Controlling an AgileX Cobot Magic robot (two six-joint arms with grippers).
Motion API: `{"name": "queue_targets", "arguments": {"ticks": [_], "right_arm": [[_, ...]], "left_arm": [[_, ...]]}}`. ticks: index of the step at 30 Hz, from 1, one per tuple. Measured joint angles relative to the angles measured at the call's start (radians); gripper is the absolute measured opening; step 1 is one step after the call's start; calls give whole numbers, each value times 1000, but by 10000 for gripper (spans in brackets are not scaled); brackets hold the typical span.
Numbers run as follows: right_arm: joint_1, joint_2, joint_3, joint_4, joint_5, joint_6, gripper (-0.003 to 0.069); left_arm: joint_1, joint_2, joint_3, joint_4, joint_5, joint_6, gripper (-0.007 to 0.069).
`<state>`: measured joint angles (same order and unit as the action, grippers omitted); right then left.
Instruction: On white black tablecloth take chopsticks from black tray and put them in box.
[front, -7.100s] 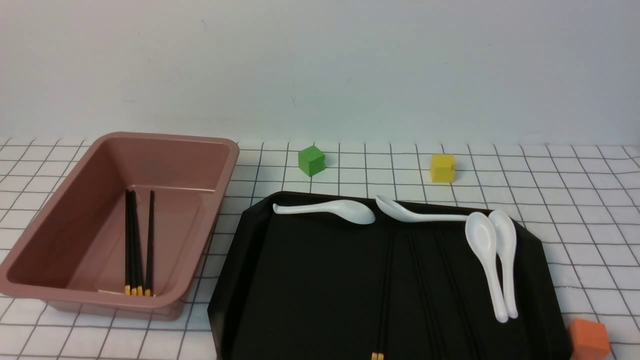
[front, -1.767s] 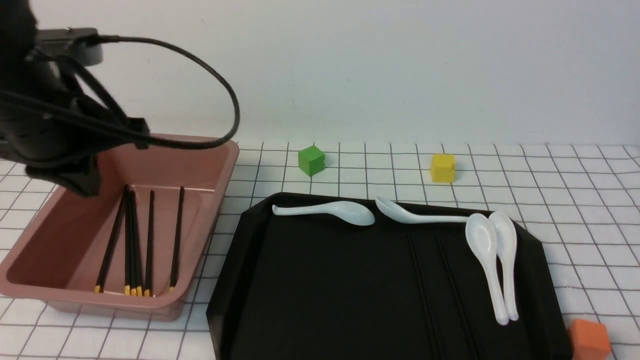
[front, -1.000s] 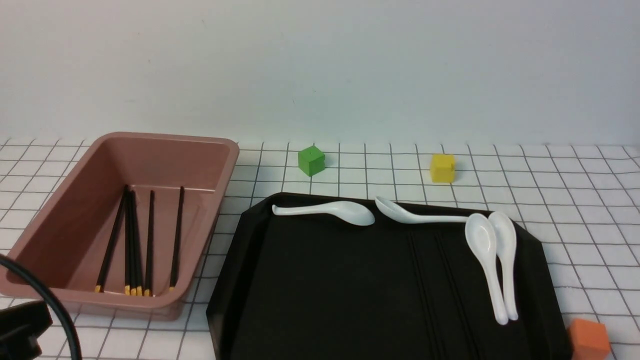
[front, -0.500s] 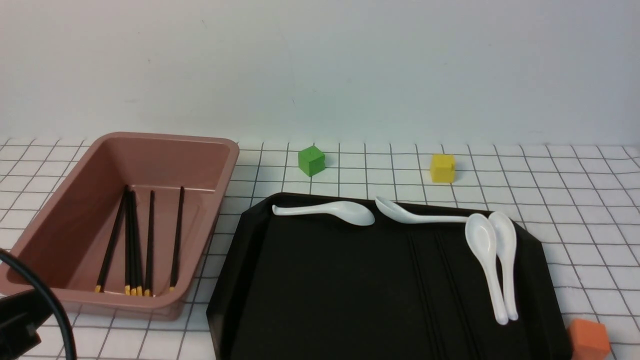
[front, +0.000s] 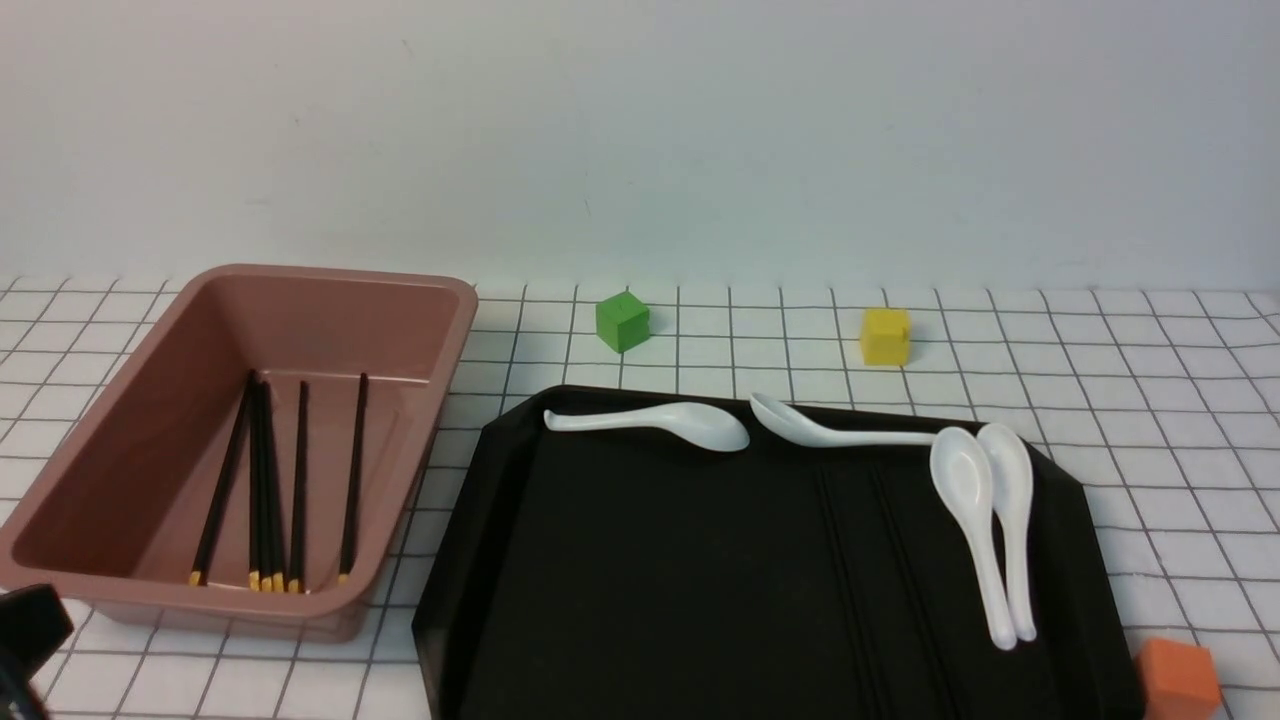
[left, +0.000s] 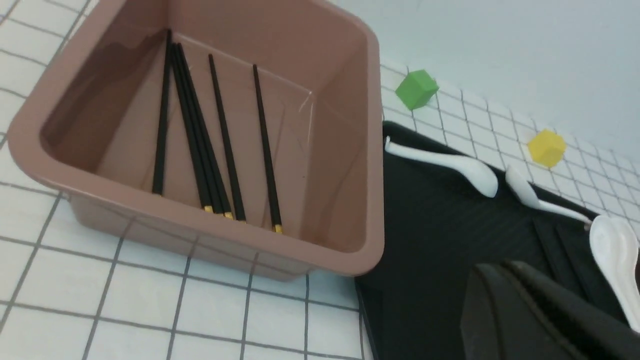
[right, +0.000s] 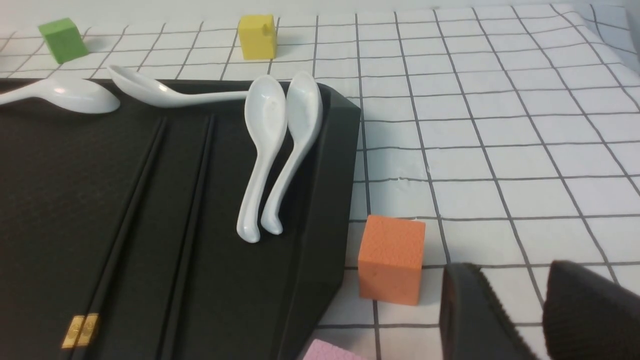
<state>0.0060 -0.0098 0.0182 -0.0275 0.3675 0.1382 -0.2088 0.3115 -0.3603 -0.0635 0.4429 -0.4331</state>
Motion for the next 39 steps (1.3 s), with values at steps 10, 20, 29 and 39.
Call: {"name": "queue_targets", "arguments": {"ticks": [10, 20, 29, 39], "right_arm": [[0, 0, 0, 0, 0, 0, 240], [0, 0, 0, 0, 0, 0, 240], [0, 0, 0, 0, 0, 0, 240], [0, 0, 0, 0, 0, 0, 240]], "left_arm": [[84, -296, 327, 69, -179, 11, -13], [148, -323, 390, 106, -84, 15, -9], [151, -323, 390, 111, -72, 16, -8], [151, -323, 390, 111, -65, 16, 1]]}}
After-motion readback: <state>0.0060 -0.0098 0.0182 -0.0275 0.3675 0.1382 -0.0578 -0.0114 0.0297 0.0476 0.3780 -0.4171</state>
